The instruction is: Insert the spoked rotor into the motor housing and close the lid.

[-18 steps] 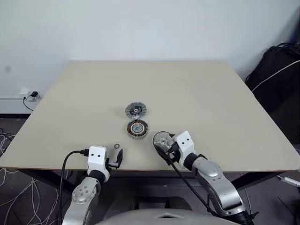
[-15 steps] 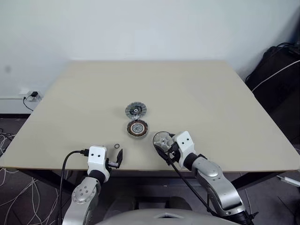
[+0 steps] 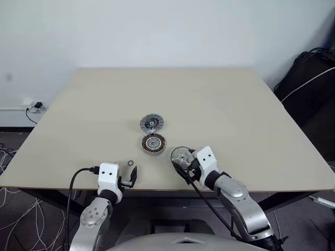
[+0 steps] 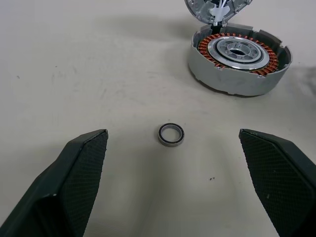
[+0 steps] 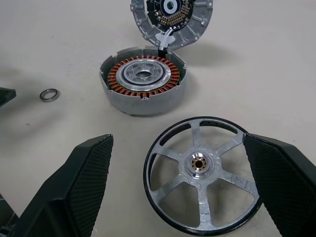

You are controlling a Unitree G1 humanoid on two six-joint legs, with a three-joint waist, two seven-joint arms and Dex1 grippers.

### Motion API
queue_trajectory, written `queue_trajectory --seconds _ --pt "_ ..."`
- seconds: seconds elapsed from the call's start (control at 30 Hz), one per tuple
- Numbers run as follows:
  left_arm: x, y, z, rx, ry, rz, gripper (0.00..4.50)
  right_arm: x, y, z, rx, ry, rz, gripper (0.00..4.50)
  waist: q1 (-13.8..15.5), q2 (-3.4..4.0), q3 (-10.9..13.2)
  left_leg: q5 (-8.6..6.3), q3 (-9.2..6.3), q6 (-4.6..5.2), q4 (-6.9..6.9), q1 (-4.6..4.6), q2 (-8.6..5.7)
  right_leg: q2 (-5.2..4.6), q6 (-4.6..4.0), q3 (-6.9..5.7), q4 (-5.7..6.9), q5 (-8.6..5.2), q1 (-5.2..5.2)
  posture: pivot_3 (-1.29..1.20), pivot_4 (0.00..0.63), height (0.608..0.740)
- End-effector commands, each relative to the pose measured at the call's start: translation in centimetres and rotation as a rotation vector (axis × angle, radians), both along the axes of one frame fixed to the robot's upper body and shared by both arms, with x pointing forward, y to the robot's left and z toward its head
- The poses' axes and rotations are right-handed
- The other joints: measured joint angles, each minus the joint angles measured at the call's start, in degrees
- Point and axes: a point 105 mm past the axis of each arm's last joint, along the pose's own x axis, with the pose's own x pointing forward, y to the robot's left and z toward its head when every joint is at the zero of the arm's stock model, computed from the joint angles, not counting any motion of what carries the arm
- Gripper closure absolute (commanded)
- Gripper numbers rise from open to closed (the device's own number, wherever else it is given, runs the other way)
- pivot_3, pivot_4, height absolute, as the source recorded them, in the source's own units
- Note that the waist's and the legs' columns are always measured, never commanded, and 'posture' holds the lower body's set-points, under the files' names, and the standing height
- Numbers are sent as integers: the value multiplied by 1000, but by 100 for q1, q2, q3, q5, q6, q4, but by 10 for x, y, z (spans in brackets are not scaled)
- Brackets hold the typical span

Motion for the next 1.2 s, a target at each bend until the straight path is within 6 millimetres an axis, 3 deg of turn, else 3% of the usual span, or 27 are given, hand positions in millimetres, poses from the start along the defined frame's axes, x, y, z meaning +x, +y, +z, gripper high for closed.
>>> queue_trajectory --seconds 0.03,0.27,0.47,0.83,1.17,1.2 --pt "15 -2 0 42 -12 4 12 5 6 12 19 -50 12 25 14 -1 0 0 0 -1 1 0 0 0 0 -1 1 0 0 0 0 740" --pt "39 -12 -10 41 19 -37 12 6 7 13 21 -59 8 25 12 -3 -5 4 -1 0 5 1 -2 2 3 -1 2 3 0 0 0 740" --pt "47 -12 -23 68 83 -67 12 6 5 14 20 -63 -8 25 1 -5 -5 7 -1 5 3 0 -2 2 2 0 2 3 -2 0 0 740" --pt "29 -10 -44 84 216 -55 12 5 5 14 26 -60 -15 25 -9 9 -38 5 -1 2 3 7 -2 0 2 2 5 3 4 0 0 740" --pt "17 -9 -41 97 209 -49 12 6 7 14 30 -57 -9 25 -15 4 -45 0 -1 0 0 7 -2 0 0 5 2 2 4 0 0 740" --pt "17 -9 -40 105 206 -49 379 6 7 14 30 -56 -8 0 -15 4 -45 0 -1 -1 0 7 -2 0 1 4 2 2 4 0 0 740"
